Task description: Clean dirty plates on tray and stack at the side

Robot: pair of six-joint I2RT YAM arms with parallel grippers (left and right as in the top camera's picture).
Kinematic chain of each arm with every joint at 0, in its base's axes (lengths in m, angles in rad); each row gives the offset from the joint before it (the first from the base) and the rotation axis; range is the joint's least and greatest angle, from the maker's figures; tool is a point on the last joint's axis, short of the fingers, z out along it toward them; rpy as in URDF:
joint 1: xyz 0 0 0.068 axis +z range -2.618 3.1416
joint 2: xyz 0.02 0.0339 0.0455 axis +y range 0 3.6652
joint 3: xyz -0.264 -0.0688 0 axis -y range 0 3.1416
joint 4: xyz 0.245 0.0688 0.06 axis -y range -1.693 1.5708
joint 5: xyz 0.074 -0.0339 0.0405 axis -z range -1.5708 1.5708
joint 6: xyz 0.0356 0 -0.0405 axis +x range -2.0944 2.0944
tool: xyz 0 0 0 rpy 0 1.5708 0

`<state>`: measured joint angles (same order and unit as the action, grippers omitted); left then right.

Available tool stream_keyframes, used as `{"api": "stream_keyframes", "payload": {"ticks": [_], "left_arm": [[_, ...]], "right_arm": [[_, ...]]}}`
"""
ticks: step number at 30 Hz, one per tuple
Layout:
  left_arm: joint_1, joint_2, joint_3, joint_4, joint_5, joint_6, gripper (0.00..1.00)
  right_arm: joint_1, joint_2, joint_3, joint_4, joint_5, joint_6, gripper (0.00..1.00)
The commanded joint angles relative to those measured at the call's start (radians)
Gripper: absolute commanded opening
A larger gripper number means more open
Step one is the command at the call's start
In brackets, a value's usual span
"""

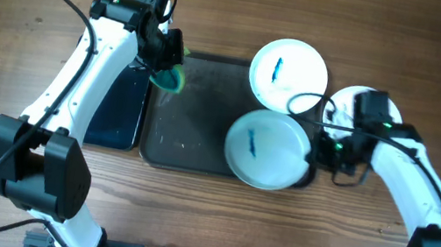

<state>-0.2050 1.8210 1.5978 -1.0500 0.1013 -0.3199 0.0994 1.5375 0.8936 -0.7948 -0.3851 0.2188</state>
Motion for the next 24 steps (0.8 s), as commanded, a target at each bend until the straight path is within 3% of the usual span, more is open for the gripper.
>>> {"api": "stream_keyframes", "payload": {"ticks": [1, 6, 9, 17, 18, 21, 24], "left_arm": [[-0.003, 0.005, 0.003, 0.01, -0.006, -0.009, 0.04], [-0.003, 0.006, 0.003, 0.026, -0.006, -0.009, 0.04], [-0.003, 0.006, 0.003, 0.03, -0.006, -0.01, 0.04], [-0.003, 0.006, 0.003, 0.026, -0.005, -0.036, 0.04], [-0.004, 0.006, 0.003, 0.024, -0.005, -0.036, 0.04], [-0.016, 0.006, 0.003, 0.014, -0.006, -0.036, 0.04], [-0.029, 0.008, 0.003, 0.014, -0.006, -0.036, 0.04]], "right_arm": [[0.166, -0.036, 0.071, 0.077, 0.013, 0.224, 0.04], [0.393, 0.019, 0.071, 0.267, 0.286, 0.588, 0.04], [0.445, 0.125, 0.087, 0.347, 0.263, 0.665, 0.04], [0.447, 0.362, 0.24, 0.331, 0.173, 0.627, 0.04], [0.447, 0.377, 0.258, 0.323, 0.155, 0.607, 0.06], [0.447, 0.38, 0.299, 0.3, 0.145, 0.512, 0.27], [0.426, 0.38, 0.346, 0.249, 0.145, 0.401, 0.33]]}}
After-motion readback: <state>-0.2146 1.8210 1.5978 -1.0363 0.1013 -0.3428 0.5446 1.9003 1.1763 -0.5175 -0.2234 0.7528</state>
